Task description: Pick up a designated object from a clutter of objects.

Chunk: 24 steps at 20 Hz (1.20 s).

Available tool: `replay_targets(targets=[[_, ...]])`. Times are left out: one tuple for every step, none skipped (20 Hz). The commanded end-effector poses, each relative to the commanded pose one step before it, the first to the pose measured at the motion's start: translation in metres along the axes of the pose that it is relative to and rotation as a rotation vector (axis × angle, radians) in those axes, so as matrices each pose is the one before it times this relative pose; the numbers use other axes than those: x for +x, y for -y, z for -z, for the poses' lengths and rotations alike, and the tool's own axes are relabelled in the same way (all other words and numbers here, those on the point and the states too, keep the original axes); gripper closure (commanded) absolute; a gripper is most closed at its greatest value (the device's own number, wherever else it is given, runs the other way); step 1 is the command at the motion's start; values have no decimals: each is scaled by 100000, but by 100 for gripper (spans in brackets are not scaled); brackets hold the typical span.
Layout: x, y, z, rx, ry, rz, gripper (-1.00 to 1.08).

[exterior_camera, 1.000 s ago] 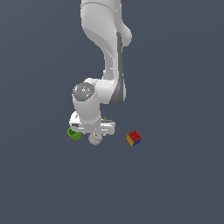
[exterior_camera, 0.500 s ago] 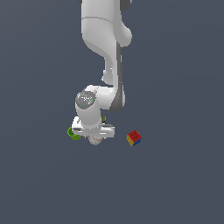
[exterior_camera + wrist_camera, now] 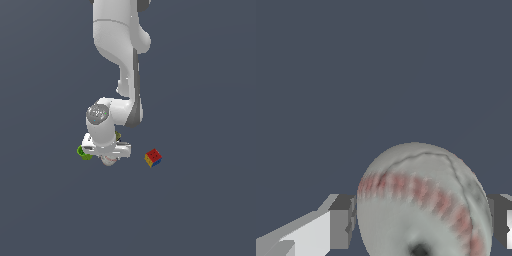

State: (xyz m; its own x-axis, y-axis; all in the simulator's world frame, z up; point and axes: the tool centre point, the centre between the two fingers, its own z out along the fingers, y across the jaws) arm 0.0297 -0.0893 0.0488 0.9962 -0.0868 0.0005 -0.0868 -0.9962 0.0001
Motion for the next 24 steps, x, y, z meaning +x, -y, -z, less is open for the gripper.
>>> replay_targets(targets=[[12, 14, -39, 2, 41, 28, 108], [-8, 17, 21, 0, 0, 0, 108], [-23, 51, 62, 0, 0, 0, 108], [-39, 84, 103, 0, 0, 0, 108], [-55, 118, 144, 0, 0, 0, 108], [-70, 152, 185, 0, 0, 0, 108], [-86, 186, 227, 0, 0, 0, 108], [-102, 221, 269, 0, 0, 0, 108], [-118, 255, 311, 0, 0, 0, 108], [-134, 290, 354, 0, 0, 0, 108], [-150, 325, 397, 0, 0, 0, 108], [-166, 360, 441, 0, 0, 0, 108], [-183, 396, 485, 0, 0, 0, 108], [-199, 432, 530, 0, 0, 0, 108], [-216, 469, 576, 0, 0, 0, 108], [-233, 507, 624, 0, 0, 0, 108], [-250, 545, 672, 0, 0, 0, 108], [-268, 584, 722, 0, 0, 0, 108], [-289, 619, 792, -54, -40, -15, 108], [-300, 656, 815, 0, 0, 0, 108], [-313, 686, 855, 0, 0, 0, 108], [-325, 724, 891, -69, -2, 2, 108], [-334, 735, 922, 0, 0, 0, 108], [-341, 760, 945, -68, -9, -1, 108]])
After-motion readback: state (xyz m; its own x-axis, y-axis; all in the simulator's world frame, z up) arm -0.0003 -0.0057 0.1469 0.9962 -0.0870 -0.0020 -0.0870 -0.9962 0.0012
